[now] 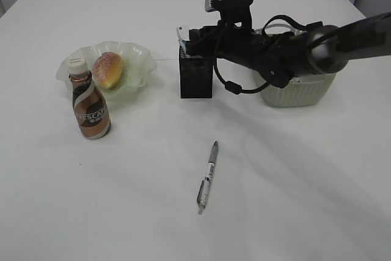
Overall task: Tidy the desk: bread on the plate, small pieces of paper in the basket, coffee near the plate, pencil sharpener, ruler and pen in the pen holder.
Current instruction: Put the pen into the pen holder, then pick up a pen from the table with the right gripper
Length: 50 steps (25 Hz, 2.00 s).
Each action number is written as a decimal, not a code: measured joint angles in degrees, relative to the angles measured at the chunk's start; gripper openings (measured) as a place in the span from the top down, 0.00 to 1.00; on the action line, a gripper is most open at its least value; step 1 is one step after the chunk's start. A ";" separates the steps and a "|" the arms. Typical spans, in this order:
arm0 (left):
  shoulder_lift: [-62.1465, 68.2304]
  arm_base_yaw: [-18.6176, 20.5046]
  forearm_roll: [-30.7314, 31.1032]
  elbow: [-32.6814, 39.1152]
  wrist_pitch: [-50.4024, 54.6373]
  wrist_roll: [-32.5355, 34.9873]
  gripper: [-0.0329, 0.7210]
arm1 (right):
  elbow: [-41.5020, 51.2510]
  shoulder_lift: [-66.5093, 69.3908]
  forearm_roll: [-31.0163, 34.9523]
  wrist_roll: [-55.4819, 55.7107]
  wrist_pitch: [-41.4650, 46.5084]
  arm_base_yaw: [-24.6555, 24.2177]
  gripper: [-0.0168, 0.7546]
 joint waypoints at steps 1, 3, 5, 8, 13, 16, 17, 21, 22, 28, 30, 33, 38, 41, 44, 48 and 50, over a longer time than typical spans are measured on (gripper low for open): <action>0.00 0.00 -0.03 0.00 0.00 0.00 0.63 | -0.28 0.00 0.00 0.28 0.12 0.00 0.59; 0.00 0.00 -0.34 0.00 0.00 0.00 0.63 | -1.24 0.00 -0.05 1.58 0.68 0.00 0.58; 0.00 0.00 -0.57 0.00 0.00 0.00 0.63 | -2.30 0.00 -0.45 4.30 2.53 0.00 0.58; 0.00 0.00 -0.57 0.00 0.00 0.00 0.63 | -2.65 -1.06 -2.58 8.32 6.95 0.00 0.58; 0.00 0.00 -0.72 0.00 0.00 0.00 0.63 | -2.65 -5.85 -8.16 14.23 16.72 0.00 0.58; 0.00 0.00 -0.72 0.00 0.00 0.00 0.63 | -2.65 -10.09 -8.68 18.04 23.68 0.00 0.58; 0.00 0.00 -0.72 0.00 0.00 0.00 0.63 | -2.65 -11.61 -8.68 19.16 26.77 0.27 0.58; 0.00 0.00 -0.72 0.00 0.00 0.00 0.63 | -2.65 -17.37 -8.57 20.58 41.64 1.84 0.58; 0.00 0.00 -0.72 0.00 0.00 0.00 0.63 | -2.65 -18.48 -8.57 20.26 44.91 2.38 0.58; 0.00 0.00 -0.77 0.00 0.00 0.00 0.63 | -2.70 -23.28 -2.18 8.14 68.39 6.92 0.58; 0.00 0.00 -0.85 0.00 0.00 0.00 0.63 | -3.19 -23.63 4.10 2.53 75.78 7.73 0.58; 0.00 0.00 -1.24 0.00 0.00 0.00 0.63 | -4.27 -23.63 14.44 -4.19 86.53 7.84 0.58; 0.00 0.00 -1.41 0.00 0.00 0.00 0.63 | -4.78 -23.82 27.47 -8.41 94.85 7.84 0.58; 0.00 0.00 -1.41 0.00 0.00 0.00 0.63 | -4.82 -23.82 33.53 -8.06 95.07 7.84 0.58; -0.10 0.00 -1.41 0.00 0.00 0.00 0.63 | -5.04 -23.82 35.82 -5.97 95.07 7.84 0.58; -0.35 0.00 -1.41 0.00 0.00 -0.75 0.63 | -5.17 -23.82 35.75 -4.42 95.07 7.84 0.58; -1.28 0.00 -0.67 0.00 0.00 -1.53 0.63 | -5.17 -23.82 35.24 -4.08 95.12 7.84 0.58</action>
